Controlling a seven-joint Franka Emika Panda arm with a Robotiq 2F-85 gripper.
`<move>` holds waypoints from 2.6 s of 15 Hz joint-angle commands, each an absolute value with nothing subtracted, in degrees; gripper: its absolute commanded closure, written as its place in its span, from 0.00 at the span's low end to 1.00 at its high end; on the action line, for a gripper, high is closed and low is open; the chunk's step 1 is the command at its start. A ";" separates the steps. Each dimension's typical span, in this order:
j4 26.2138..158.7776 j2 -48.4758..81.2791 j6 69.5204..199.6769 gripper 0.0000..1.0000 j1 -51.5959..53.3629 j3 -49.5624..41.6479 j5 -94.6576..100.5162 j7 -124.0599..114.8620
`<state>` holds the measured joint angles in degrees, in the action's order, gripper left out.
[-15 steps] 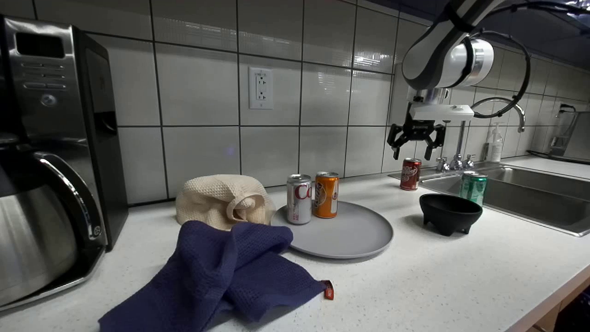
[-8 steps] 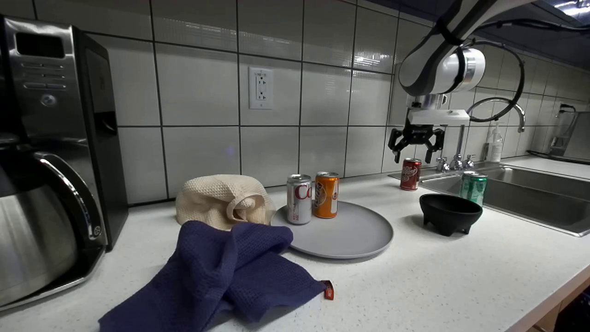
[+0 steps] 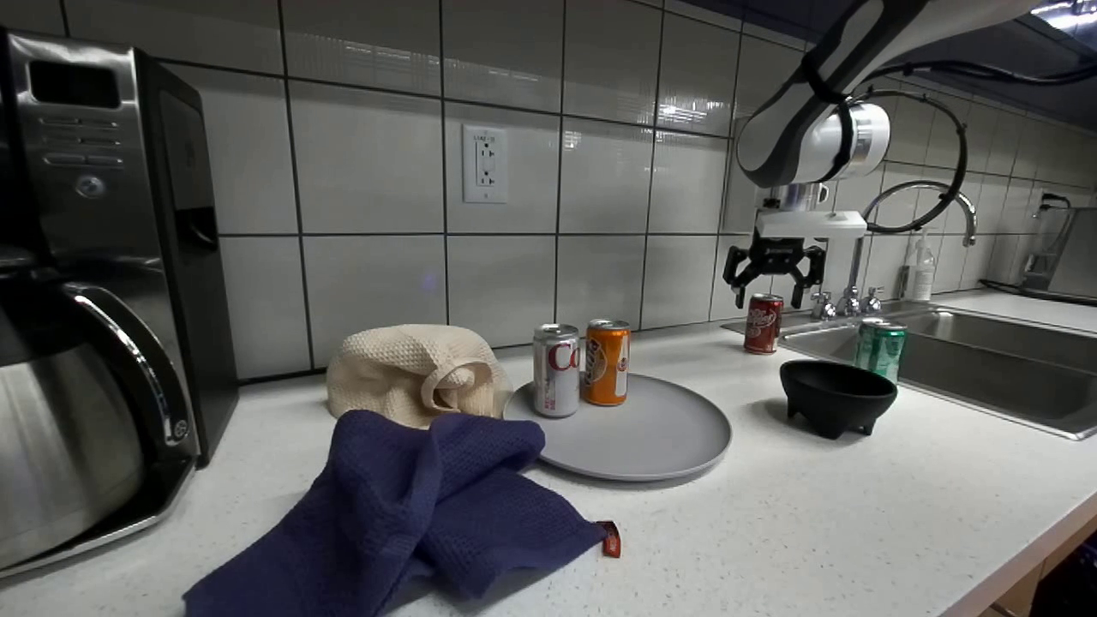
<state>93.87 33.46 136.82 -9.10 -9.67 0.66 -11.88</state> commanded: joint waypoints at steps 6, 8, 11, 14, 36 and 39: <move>85.30 37.70 130.92 0.00 -10.96 -9.40 -1.37 -10.82; 83.93 38.49 130.12 0.00 -11.47 -9.32 -1.62 -10.71; 81.94 39.72 128.76 0.00 -12.30 -9.25 -2.09 -10.59; 79.54 41.37 127.50 0.00 -12.95 -9.26 -2.39 -10.54; 65.64 49.49 121.09 0.61 -13.62 -8.83 -1.90 -10.27; 66.65 48.33 122.12 0.61 -12.60 -8.64 -1.48 -10.28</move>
